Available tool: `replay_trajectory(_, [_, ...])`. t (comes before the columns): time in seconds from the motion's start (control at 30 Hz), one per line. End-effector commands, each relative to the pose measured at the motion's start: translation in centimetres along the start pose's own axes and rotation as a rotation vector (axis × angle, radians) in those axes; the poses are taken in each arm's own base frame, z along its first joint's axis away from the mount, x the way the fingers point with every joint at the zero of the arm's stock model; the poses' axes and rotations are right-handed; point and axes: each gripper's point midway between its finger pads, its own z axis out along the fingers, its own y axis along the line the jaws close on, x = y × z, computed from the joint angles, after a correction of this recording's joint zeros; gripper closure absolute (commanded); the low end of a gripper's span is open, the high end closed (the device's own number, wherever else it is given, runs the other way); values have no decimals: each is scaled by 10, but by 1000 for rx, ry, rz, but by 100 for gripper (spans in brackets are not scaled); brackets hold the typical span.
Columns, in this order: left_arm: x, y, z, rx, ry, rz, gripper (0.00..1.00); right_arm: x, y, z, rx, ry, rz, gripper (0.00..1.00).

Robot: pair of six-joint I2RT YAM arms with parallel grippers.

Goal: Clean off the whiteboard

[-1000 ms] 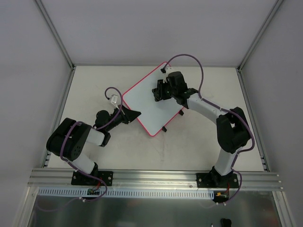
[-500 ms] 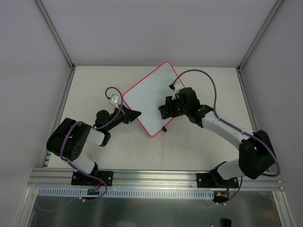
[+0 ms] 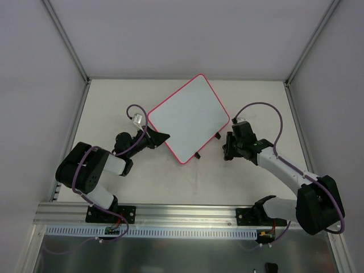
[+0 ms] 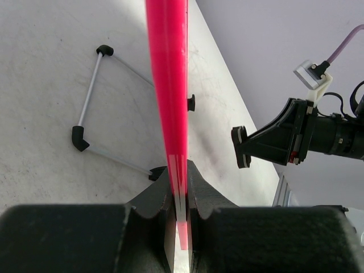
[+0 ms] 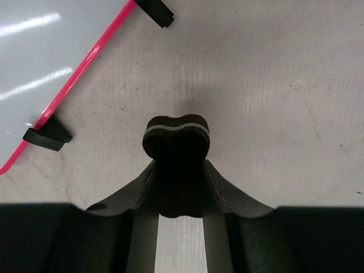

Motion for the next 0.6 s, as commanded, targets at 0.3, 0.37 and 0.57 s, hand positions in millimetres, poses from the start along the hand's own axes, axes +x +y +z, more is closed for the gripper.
replay_trajectory(0.3, [-35,-57,-6,240,-165,249,96,16,0,10,-4,74,-12,83])
replay_trajectory(0.37, [-35,-58,-6,241,-164,250,93,20,-1,13,2,91,-21,77])
replay_trajectory(0.57, [-35,-57,-6,239,-167,251,91,23,-2,18,7,103,-32,60])
